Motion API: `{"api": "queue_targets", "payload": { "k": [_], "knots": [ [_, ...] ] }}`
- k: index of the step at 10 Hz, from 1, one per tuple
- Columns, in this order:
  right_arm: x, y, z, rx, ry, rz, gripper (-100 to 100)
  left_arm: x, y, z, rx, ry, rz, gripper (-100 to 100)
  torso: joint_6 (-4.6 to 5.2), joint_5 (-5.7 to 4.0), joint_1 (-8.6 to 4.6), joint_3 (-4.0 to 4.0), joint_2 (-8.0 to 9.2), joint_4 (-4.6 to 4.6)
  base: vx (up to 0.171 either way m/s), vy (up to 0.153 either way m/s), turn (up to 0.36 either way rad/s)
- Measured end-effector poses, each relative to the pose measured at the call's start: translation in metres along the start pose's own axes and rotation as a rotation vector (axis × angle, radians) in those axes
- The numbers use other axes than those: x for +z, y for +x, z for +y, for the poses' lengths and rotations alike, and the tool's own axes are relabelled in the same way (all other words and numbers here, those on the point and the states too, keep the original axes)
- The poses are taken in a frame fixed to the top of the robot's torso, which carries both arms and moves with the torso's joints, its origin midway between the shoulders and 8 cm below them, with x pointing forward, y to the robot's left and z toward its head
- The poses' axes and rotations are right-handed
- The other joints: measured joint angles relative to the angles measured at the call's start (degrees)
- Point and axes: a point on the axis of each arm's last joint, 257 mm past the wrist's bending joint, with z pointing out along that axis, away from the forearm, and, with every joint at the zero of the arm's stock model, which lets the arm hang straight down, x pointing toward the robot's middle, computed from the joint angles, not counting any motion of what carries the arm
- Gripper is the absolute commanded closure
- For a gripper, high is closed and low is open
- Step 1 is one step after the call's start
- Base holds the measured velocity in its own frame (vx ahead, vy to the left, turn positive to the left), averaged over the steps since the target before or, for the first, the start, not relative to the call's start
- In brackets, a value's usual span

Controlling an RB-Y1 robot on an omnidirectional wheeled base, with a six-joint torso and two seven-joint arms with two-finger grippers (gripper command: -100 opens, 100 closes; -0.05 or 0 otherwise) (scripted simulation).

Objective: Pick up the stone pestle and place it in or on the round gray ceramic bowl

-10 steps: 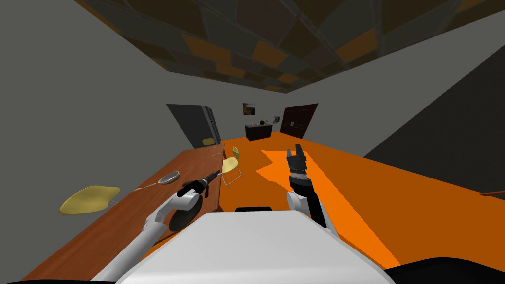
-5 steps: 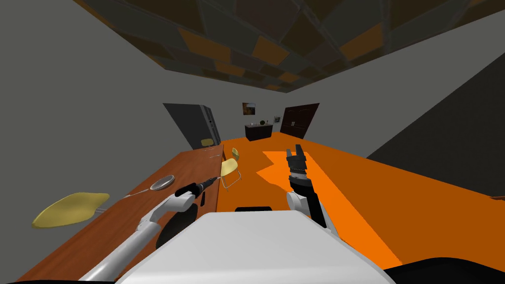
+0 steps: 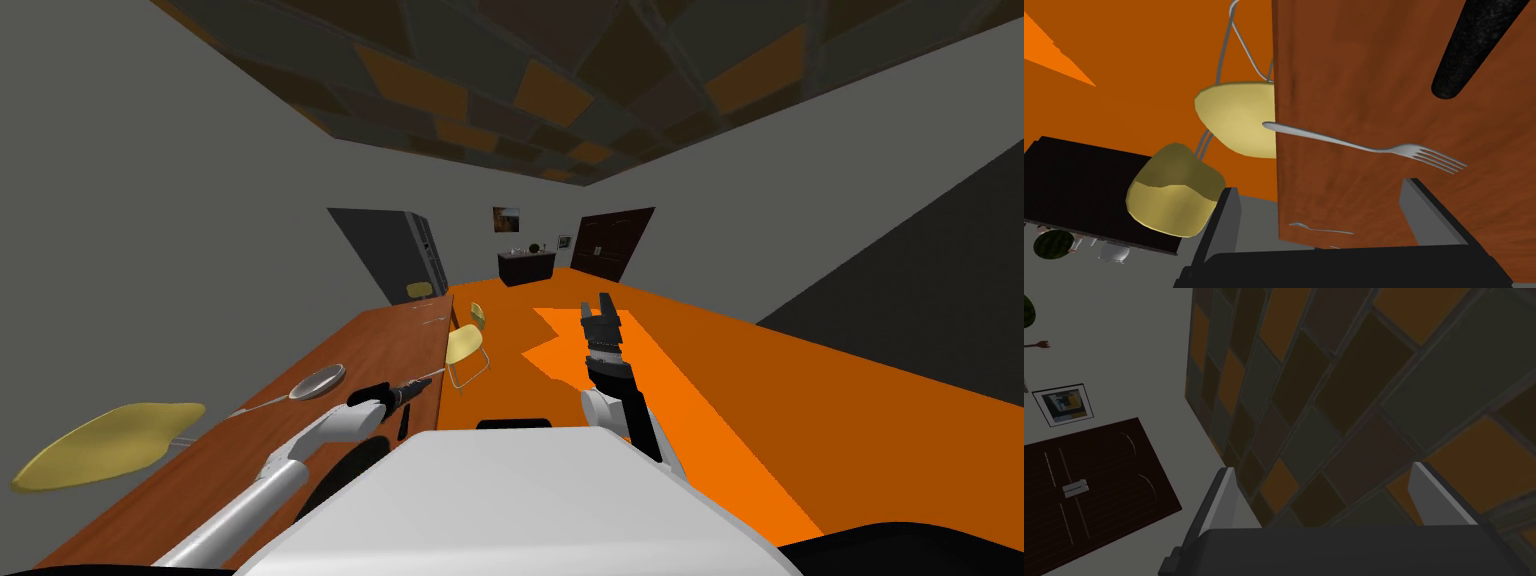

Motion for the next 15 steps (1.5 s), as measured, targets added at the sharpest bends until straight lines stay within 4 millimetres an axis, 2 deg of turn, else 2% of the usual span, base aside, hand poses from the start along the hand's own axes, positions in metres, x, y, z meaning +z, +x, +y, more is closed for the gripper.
{"api": "queue_targets", "payload": {
  "k": [2, 3, 5, 8, 9, 10, 13, 14, 15],
  "knots": [
    [0.000, 0.000, 0.000, 0.000, 0.000, 0.000, 0, 0.004, 0.025, 0.025, 0.003, -0.046, 0.078, -100, 0.00, 0.00, 0.01, -0.08, -0.15, -0.03, 0.143, 0.029, 0.048],
    [0.000, 0.000, 0.000, 0.000, 0.000, 0.000, 0, 0.005, 0.044, 0.037, 0.004, -0.070, 0.127, -100, 0.00, 0.02, 0.06, -0.12, -0.22, -0.05, 0.146, 0.044, 0.049],
    [0.000, 0.000, 0.000, 0.000, 0.000, 0.000, 0, -0.003, 0.075, 0.066, 0.000, -0.114, 0.219, -100, 0.00, 0.02, 0.09, -0.07, -0.11, -0.03, 0.108, 0.034, 0.048],
    [0.000, 0.000, 0.000, 0.000, 0.000, 0.000, 0, -0.011, 0.125, 0.090, -0.015, -0.157, 0.339, -100, 0.00, 0.01, 0.02, 0.03, 0.05, 0.01, 0.065, 0.020, 0.050],
    [0.000, 0.000, 0.000, 0.000, 0.000, 0.000, 0, -0.012, 0.128, 0.091, -0.016, -0.159, 0.346, 0, 0.02, 0.00, -0.03, 0.11, 0.19, 0.04, 0.006, 0.002, -0.003],
    [0.000, 0.000, 0.000, 0.000, 0.000, 0.000, 0, -0.012, 0.128, 0.091, -0.016, -0.159, 0.345, -100, 0.02, -0.01, -0.06, 0.16, 0.28, 0.06, 0.008, 0.027, -0.106],
    [0.000, 0.000, 0.000, 0.000, 0.000, 0.000, 0, 0.000, 0.148, 0.091, -0.036, -0.167, 0.341, -100, 0.03, 0.03, 0.14, 0.19, 0.33, 0.08, 0.002, 0.046, -0.058],
    [0.000, 0.000, 0.000, 0.000, 0.000, 0.000, 0, 0.001, 0.148, 0.091, -0.038, -0.167, 0.340, 100, 0.01, 0.01, 0.04, 0.20, 0.34, 0.08, 0.000, 0.005, 0.002],
    [0.000, 0.000, 0.000, 0.000, 0.000, 0.000, 0, 0.001, 0.148, 0.091, -0.038, -0.167, 0.340, 100, 0.01, -0.01, -0.04, 0.20, 0.34, 0.08, -0.001, 0.005, 0.007]
  ]
}}
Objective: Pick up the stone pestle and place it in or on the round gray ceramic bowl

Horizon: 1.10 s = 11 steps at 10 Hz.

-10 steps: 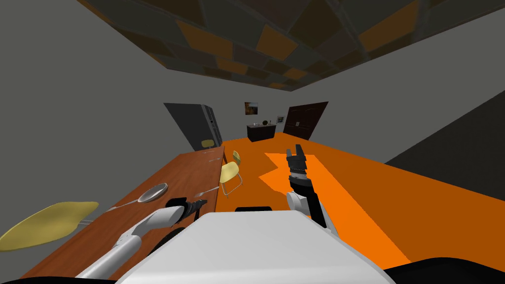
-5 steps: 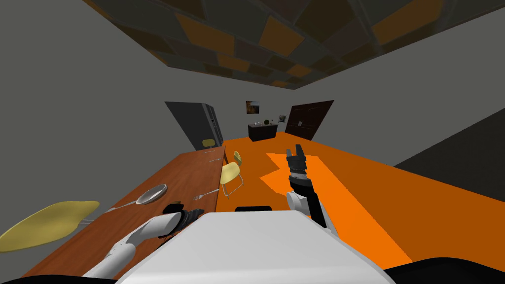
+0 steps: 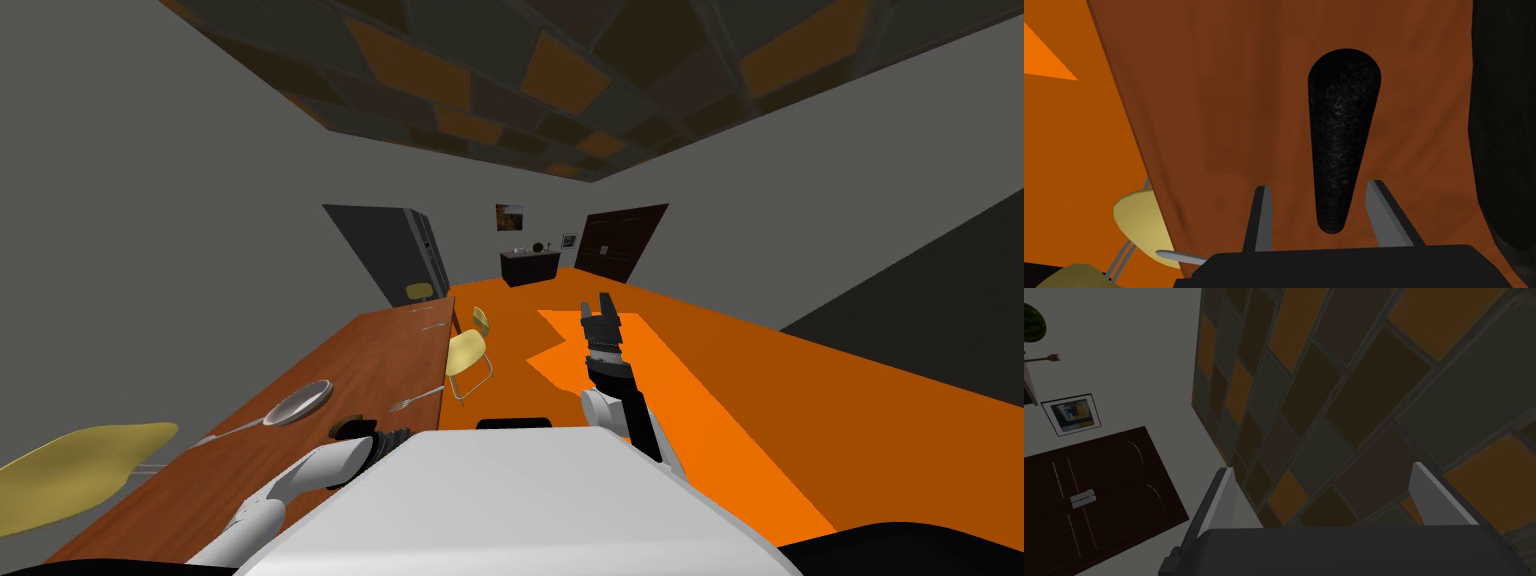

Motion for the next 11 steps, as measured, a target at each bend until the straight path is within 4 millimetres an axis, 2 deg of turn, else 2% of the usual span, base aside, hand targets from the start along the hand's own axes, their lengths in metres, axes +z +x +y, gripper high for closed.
{"api": "queue_targets", "payload": {
  "k": [3, 4, 5, 7, 8, 9, 10, 11],
  "knots": [
    [0.000, 0.000, 0.000, 0.000, 0.000, 0.000, 0, 0.000, 0.000, 0.000, -0.001, 0.000, 0.000, 100, 0.01, -0.01, -0.05, -0.01, -0.01, -0.01, 0.000, 0.000, 0.000],
    [0.000, 0.000, 0.000, 0.000, 0.000, 0.000, 0, 0.000, 0.000, 0.000, 0.000, 0.000, 0.000, 0, 0.01, -0.01, -0.05, -0.01, -0.01, -0.01, 0.000, 0.000, 0.000],
    [0.000, 0.000, 0.000, 0.000, 0.000, 0.000, 0, 0.000, 0.000, 0.000, 0.000, 0.000, 0.000, 100, 0.01, -0.01, -0.05, -0.01, -0.01, -0.01, -0.004, -0.032, 0.128],
    [0.000, 0.000, 0.000, 0.000, 0.000, 0.000, 0, -0.011, -0.010, 0.000, 0.014, 0.003, -0.001, 100, -0.03, -0.07, -0.27, 0.02, 0.04, 0.00, -0.006, -0.043, 0.060],
    [0.000, 0.000, 0.000, 0.000, 0.000, 0.000, 0, -0.012, -0.010, 0.001, 0.015, 0.002, 0.001, 0, 0.00, -0.04, -0.19, 0.01, 0.03, 0.00, -0.001, -0.005, -0.001],
    [0.000, 0.000, 0.000, 0.000, 0.000, 0.000, 0, -0.012, -0.010, 0.000, 0.014, 0.002, 0.001, 100, 0.00, -0.03, -0.11, 0.00, 0.01, -0.01, -0.032, -0.046, 0.034],
    [0.000, 0.000, 0.000, 0.000, 0.000, 0.000, 0, -0.017, -0.019, -0.003, 0.018, 0.010, -0.023, 100, 0.02, -0.06, -0.23, 0.05, 0.08, 0.04, -0.082, -0.097, 0.058],
    [0.000, 0.000, 0.000, 0.000, 0.000, 0.000, 0, -0.027, -0.042, -0.005, 0.016, 0.024, -0.063, 100, 0.02, -0.13, -0.40, 0.14, 0.22, 0.08, -0.084, -0.103, 0.059]
  ]
}}
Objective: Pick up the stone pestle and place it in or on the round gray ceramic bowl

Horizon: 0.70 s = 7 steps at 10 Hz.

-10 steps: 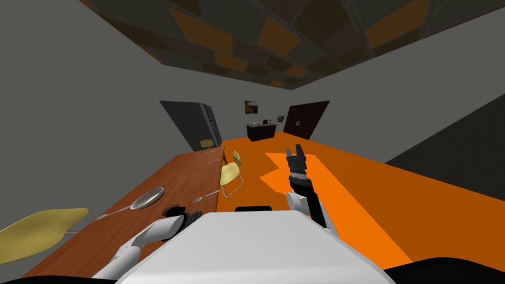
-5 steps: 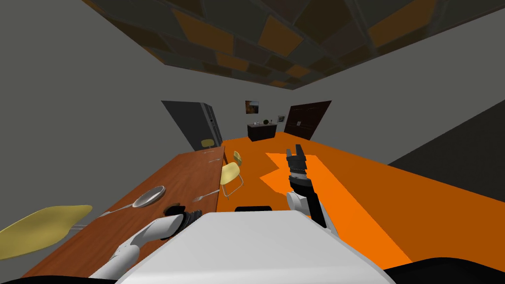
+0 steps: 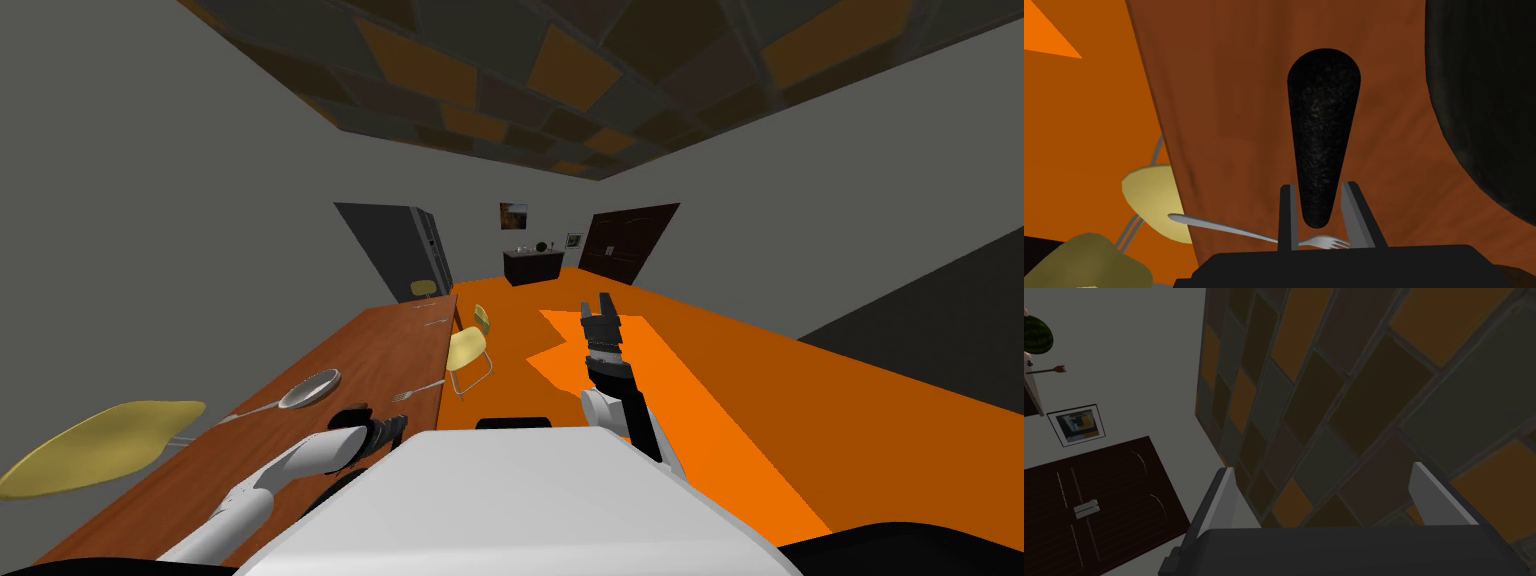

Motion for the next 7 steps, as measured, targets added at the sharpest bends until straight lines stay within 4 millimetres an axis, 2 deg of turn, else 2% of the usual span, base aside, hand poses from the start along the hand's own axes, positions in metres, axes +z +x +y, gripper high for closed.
{"api": "queue_targets", "payload": {
  "k": [1, 4, 6, 7],
  "knots": [
    [0.000, 0.000, 0.000, 0.000, 0.000, 0.000, 0, -0.006, -0.024, -0.005, 0.004, 0.012, -0.038, 100, 0.03, 0.01, -0.07, 0.03, 0.03, 0.02, -0.047, -0.052, 0.002],
    [0.000, 0.000, 0.000, 0.000, 0.000, 0.000, 0, -0.023, -0.048, -0.015, 0.011, 0.032, -0.093, 100, -0.04, 0.08, 0.23, 0.00, 0.01, -0.02, -0.051, -0.027, 0.047],
    [0.000, 0.000, 0.000, 0.000, 0.000, 0.000, 0, -0.042, -0.076, -0.024, 0.019, 0.051, -0.147, 100, -0.01, 0.07, 0.16, 0.04, 0.06, 0.01, -0.088, -0.065, 0.066],
    [0.000, 0.000, 0.000, 0.000, 0.000, 0.000, 0, -0.055, -0.099, -0.027, 0.025, 0.064, -0.186, 100, -0.01, 0.03, 0.02, 0.11, 0.17, 0.05, -0.118, -0.082, 0.081]
  ]
}}
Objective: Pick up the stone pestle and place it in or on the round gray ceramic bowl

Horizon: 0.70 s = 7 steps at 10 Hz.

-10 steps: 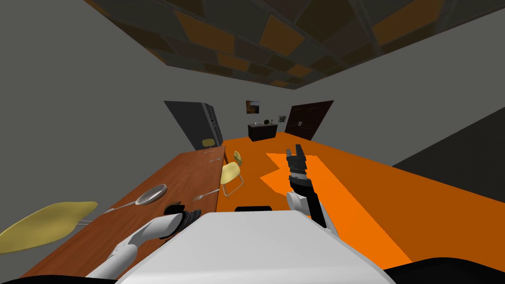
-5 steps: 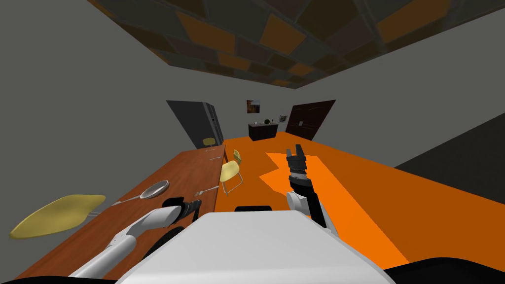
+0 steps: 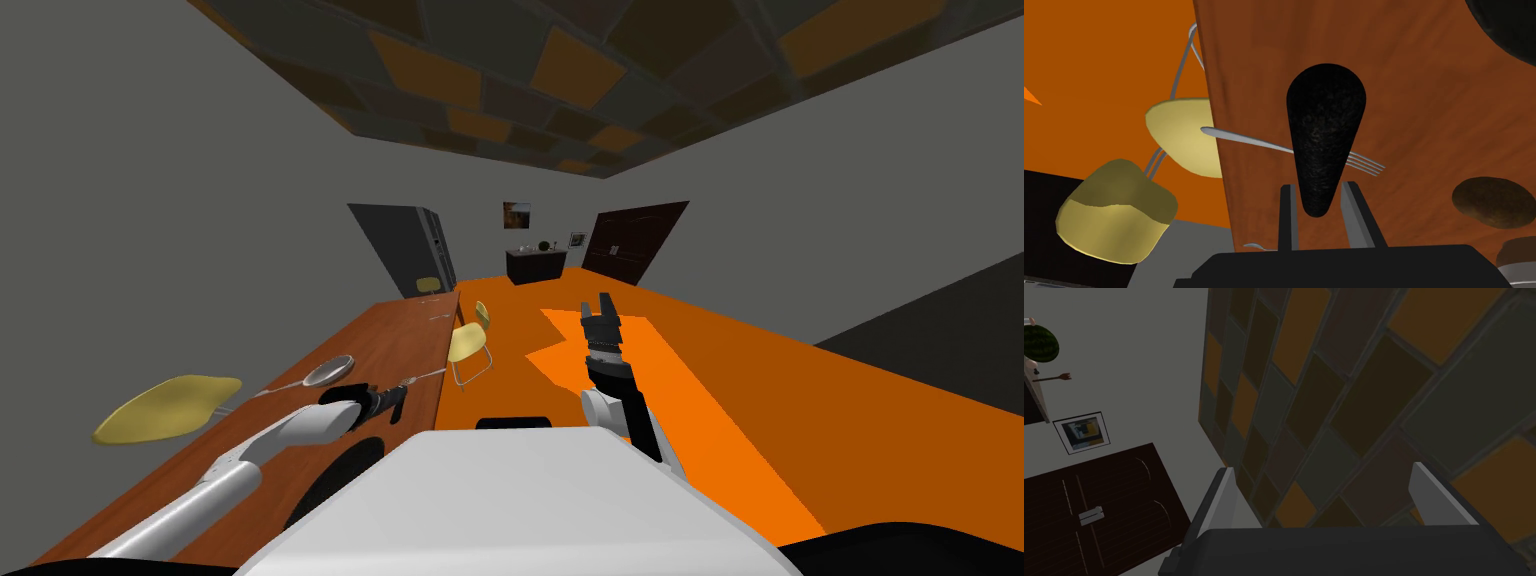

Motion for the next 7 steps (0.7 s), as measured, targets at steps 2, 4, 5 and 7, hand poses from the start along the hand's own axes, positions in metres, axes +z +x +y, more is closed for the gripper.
{"api": "queue_targets", "payload": {
  "k": [2, 4, 5, 7],
  "knots": [
    [0.000, 0.000, 0.000, 0.000, 0.000, 0.000, 0, -0.014, -0.034, -0.015, 0.014, 0.023, -0.062, 100, 0.00, 0.03, 0.08, 0.03, 0.05, 0.00, -0.083, -0.039, 0.056],
    [0.000, 0.000, 0.000, 0.000, 0.000, 0.000, 0, -0.029, -0.065, -0.023, 0.029, 0.039, -0.109, 100, -0.01, 0.04, 0.12, -0.02, -0.02, -0.02, -0.081, -0.040, 0.071],
    [0.000, 0.000, 0.000, 0.000, 0.000, 0.000, 0, -0.035, -0.074, -0.029, 0.040, 0.045, -0.129, 100, -0.02, 0.07, 0.12, -0.02, 0.00, -0.04, -0.061, -0.024, 0.053],
    [0.000, 0.000, 0.000, 0.000, 0.000, 0.000, 0, -0.043, -0.088, -0.031, 0.046, 0.049, -0.144, 100, -0.03, 0.07, 0.21, -0.10, -0.15, -0.07, -0.038, -0.020, 0.056]
  ]
}}
